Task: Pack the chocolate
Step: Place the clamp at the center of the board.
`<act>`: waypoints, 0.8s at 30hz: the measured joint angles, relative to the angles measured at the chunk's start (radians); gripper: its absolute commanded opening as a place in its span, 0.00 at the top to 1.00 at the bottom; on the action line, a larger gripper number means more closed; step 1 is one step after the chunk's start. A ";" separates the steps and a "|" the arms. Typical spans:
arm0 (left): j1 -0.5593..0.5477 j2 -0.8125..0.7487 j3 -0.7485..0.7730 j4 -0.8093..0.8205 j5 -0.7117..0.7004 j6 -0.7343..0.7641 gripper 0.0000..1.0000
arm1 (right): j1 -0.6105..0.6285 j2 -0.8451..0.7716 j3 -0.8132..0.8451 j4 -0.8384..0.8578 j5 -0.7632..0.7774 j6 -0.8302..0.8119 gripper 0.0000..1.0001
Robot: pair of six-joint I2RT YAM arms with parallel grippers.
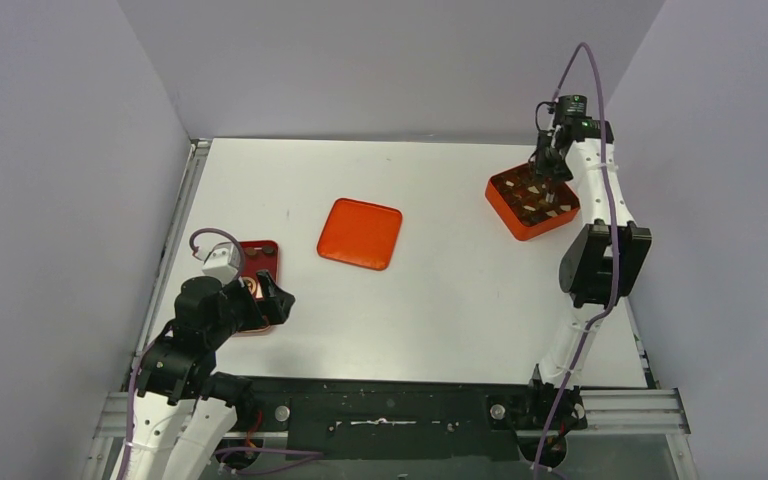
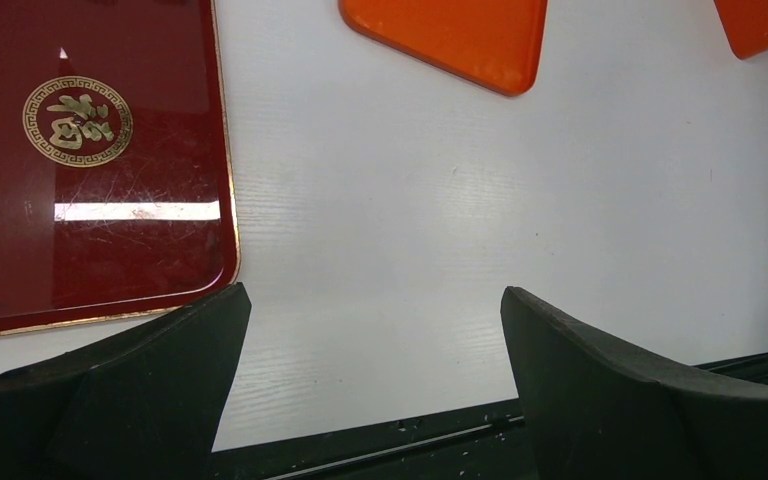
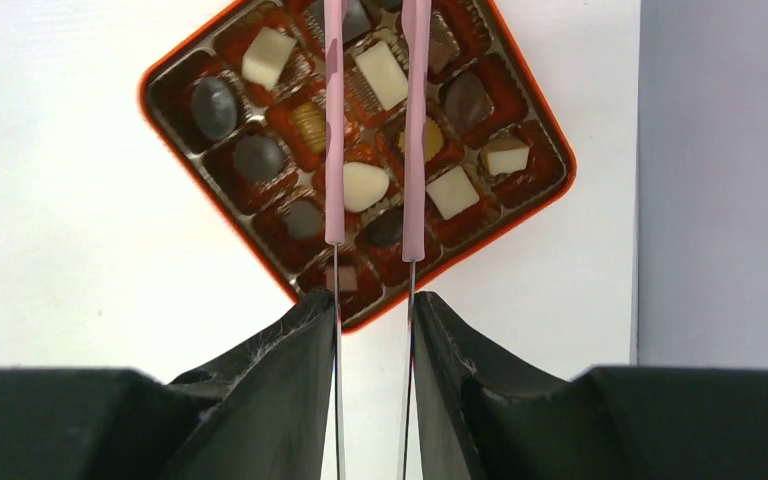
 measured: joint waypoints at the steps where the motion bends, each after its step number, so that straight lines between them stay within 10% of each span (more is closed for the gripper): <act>1: 0.000 0.000 0.000 0.000 -0.001 0.000 0.03 | 0.010 -0.021 -0.010 -0.003 0.005 -0.001 0.68; 24: 0.000 -0.002 0.001 -0.018 -0.069 0.005 0.05 | 0.582 -0.296 -0.513 0.088 0.084 0.103 0.68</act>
